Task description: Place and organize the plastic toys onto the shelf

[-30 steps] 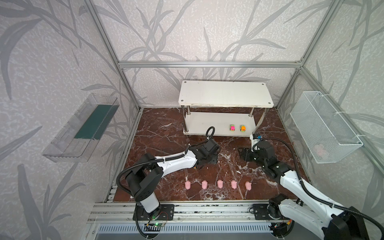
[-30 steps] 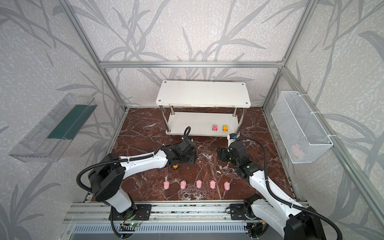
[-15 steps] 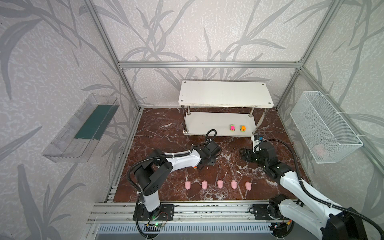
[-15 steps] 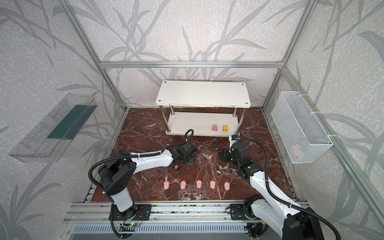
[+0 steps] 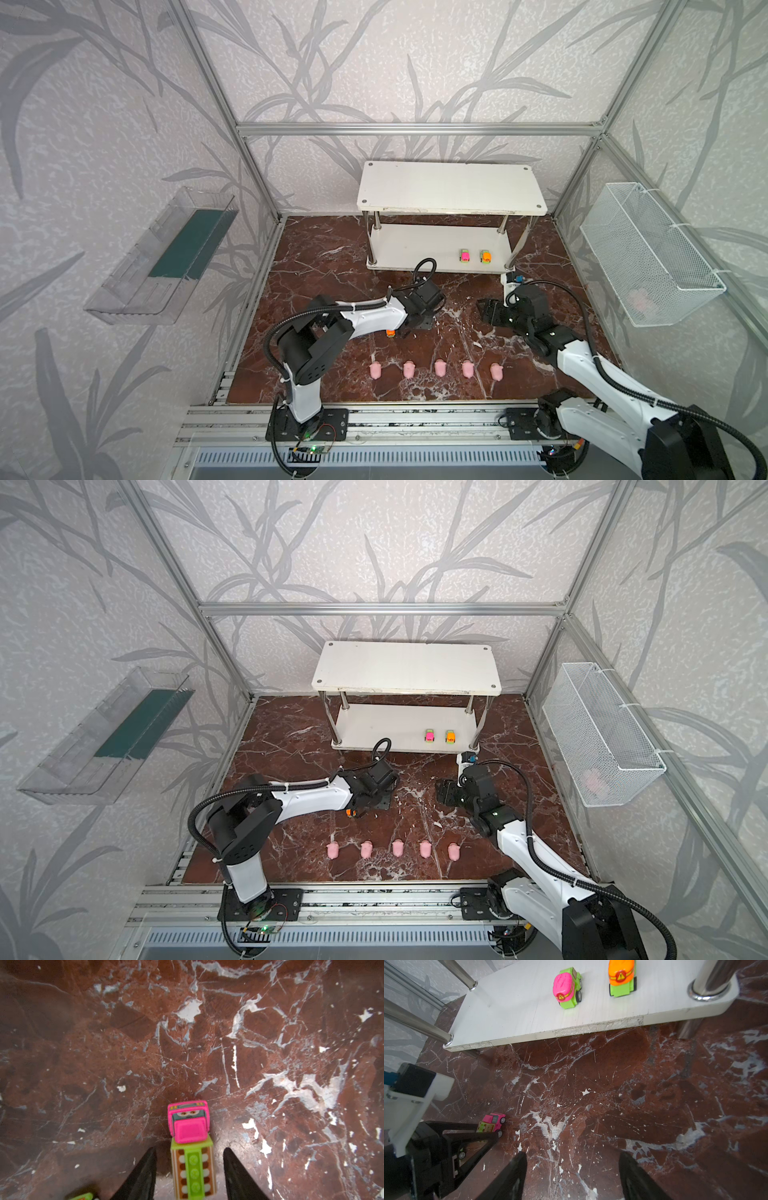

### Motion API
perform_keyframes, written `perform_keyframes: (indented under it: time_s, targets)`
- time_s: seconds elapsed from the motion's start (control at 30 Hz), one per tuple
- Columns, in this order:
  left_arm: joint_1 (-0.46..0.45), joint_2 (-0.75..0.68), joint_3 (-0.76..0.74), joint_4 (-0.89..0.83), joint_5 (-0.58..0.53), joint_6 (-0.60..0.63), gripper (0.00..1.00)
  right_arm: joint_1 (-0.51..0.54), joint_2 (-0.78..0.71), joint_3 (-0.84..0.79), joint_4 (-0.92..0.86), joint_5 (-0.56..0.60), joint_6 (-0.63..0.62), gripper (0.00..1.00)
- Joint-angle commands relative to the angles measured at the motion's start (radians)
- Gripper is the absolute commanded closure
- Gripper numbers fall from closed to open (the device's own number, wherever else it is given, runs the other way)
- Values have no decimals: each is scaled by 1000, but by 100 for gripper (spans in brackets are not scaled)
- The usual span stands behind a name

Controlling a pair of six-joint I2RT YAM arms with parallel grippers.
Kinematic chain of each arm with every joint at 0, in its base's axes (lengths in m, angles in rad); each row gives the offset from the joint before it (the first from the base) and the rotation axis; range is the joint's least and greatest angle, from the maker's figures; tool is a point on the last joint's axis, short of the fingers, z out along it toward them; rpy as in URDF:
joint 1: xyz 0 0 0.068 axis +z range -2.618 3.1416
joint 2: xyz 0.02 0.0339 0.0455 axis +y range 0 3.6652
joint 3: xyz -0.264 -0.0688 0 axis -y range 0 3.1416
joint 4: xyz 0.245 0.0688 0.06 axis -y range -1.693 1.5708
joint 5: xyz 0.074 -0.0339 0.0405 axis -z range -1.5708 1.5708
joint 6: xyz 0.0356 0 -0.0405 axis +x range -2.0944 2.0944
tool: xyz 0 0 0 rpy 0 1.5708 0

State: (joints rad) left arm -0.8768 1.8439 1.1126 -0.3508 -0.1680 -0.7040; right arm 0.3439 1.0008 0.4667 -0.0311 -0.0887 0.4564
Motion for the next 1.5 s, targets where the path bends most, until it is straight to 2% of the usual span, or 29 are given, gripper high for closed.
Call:
perform_keyframes:
  time_s: [0.0, 0.3, 0.63, 0.97, 1.13, 1.27, 1.47]
  targets:
    - [-1, 21, 38, -37, -35, -24, 49, -8, 8, -11, 27, -14, 3, 29]
    - [4, 53, 49, -36, -45, -29, 55, -16, 13, -30, 44, -16, 12, 29]
    - [7, 58, 56, -32, -47, -25, 73, -24, 19, -36, 51, -22, 13, 30]
    - [7, 16, 132, -99, -69, 40, 74, -29, 15, -38, 52, -22, 19, 30]
    - [15, 37, 244, -103, -100, 97, 74, -31, -14, -31, 34, -10, 9, 30]
    - [37, 77, 320, -146, -69, 123, 75, -34, -16, -30, 28, -14, 6, 30]
    - [38, 64, 234, -112, -34, 88, 76, -35, -5, -52, 52, -29, 18, 30]
